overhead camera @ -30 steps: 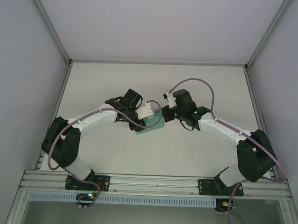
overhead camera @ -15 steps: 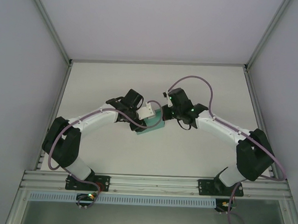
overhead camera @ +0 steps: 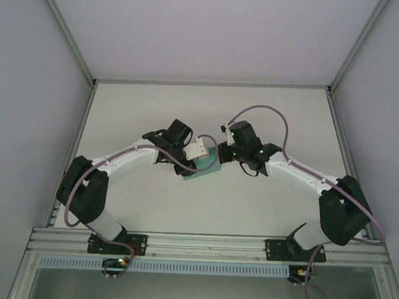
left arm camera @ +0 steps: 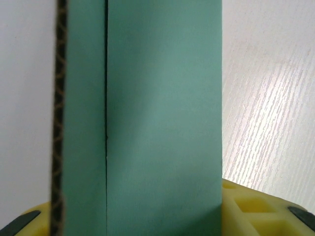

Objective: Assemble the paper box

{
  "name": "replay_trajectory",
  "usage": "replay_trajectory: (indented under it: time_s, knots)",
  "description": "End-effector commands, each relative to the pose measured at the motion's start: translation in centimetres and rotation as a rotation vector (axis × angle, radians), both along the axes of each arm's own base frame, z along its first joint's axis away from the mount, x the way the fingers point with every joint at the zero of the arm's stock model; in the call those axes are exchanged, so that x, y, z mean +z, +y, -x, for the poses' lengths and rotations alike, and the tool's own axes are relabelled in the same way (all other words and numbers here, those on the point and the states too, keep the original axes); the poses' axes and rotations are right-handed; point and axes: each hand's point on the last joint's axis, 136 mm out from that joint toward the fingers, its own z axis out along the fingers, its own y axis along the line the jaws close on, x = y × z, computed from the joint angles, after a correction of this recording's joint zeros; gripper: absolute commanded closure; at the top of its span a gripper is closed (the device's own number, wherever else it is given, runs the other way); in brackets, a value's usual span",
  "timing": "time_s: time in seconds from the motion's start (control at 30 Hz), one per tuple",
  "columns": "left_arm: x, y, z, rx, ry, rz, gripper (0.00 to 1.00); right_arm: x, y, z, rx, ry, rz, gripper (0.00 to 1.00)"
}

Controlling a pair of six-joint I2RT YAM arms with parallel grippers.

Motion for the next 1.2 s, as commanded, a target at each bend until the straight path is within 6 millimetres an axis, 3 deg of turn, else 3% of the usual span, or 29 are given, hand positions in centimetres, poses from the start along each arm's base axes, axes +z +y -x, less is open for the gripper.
replay_trajectory:
  time_s: [0.0,0.3,0.6,0.93,1.0,1.17]
  knots:
    - [0.2,-0.8,0.1,-0.034,-0.006,0.016,0.54,-5.7,-2.2,2.5,0.012,0.107,0.152,1.00]
    - [0.5,-1.0,0.0,-0.022,-0.012,0.025,0.52,-8.1,-2.5,3.1,0.051,0.006,0.229,1.00]
    - [0.6,-1.0,-0.1,-0.028,-0.020,0.018,0.50,-5.5,-3.0,2.7,0.077,-0.060,0.283,1.00]
    - [2.4,-2.0,-0.2,-0.021,-0.094,0.031,0.14,-7.3,-1.6,3.3,0.076,-0.007,0.230,1.00]
    - [2.8,-1.9,-0.5,-0.005,-0.125,0.032,0.00,-7.4,-1.5,3.4,0.077,-0.007,0.242,1.00]
    - [5.0,-1.3,-1.4,0.091,-0.190,0.075,0.00,-7.2,-2.2,3.1,0.050,-0.002,0.296,1.00]
